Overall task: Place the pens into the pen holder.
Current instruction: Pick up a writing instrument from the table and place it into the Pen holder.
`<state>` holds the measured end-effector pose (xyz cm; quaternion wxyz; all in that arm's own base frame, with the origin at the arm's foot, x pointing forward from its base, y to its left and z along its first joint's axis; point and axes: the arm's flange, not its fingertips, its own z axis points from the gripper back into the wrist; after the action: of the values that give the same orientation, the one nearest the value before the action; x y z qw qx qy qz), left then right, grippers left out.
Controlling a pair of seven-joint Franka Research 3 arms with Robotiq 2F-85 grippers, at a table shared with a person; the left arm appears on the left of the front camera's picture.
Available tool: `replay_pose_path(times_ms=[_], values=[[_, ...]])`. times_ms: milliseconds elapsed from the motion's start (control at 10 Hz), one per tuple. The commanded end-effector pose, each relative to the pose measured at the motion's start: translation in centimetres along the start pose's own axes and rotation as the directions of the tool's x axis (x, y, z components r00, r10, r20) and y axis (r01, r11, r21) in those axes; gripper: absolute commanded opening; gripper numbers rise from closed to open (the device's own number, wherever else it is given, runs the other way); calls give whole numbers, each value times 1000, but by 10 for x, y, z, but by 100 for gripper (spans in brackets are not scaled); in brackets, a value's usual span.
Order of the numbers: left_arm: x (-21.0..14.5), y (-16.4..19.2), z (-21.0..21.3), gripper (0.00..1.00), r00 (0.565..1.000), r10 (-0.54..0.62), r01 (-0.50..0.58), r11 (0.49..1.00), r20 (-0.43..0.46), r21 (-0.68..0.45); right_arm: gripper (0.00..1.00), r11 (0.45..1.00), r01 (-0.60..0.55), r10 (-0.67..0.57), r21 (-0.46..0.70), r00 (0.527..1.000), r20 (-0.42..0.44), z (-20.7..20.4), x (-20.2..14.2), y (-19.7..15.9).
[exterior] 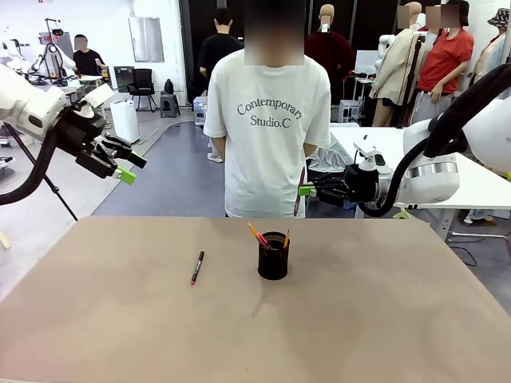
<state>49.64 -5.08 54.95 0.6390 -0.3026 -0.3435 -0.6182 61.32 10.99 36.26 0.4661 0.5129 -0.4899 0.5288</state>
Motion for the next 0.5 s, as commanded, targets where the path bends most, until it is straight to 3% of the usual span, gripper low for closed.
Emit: replay_pose_path(times_ms=[0,400], values=[[0,-2,2,100,1000,3,-3,1000,3,-7,0,998,63,-64,13,998,16,-15,-14,-2],[0,-2,2,100,1000,3,-3,1000,3,-7,0,990,129,-132,65,990,50,-37,-44,-7]])
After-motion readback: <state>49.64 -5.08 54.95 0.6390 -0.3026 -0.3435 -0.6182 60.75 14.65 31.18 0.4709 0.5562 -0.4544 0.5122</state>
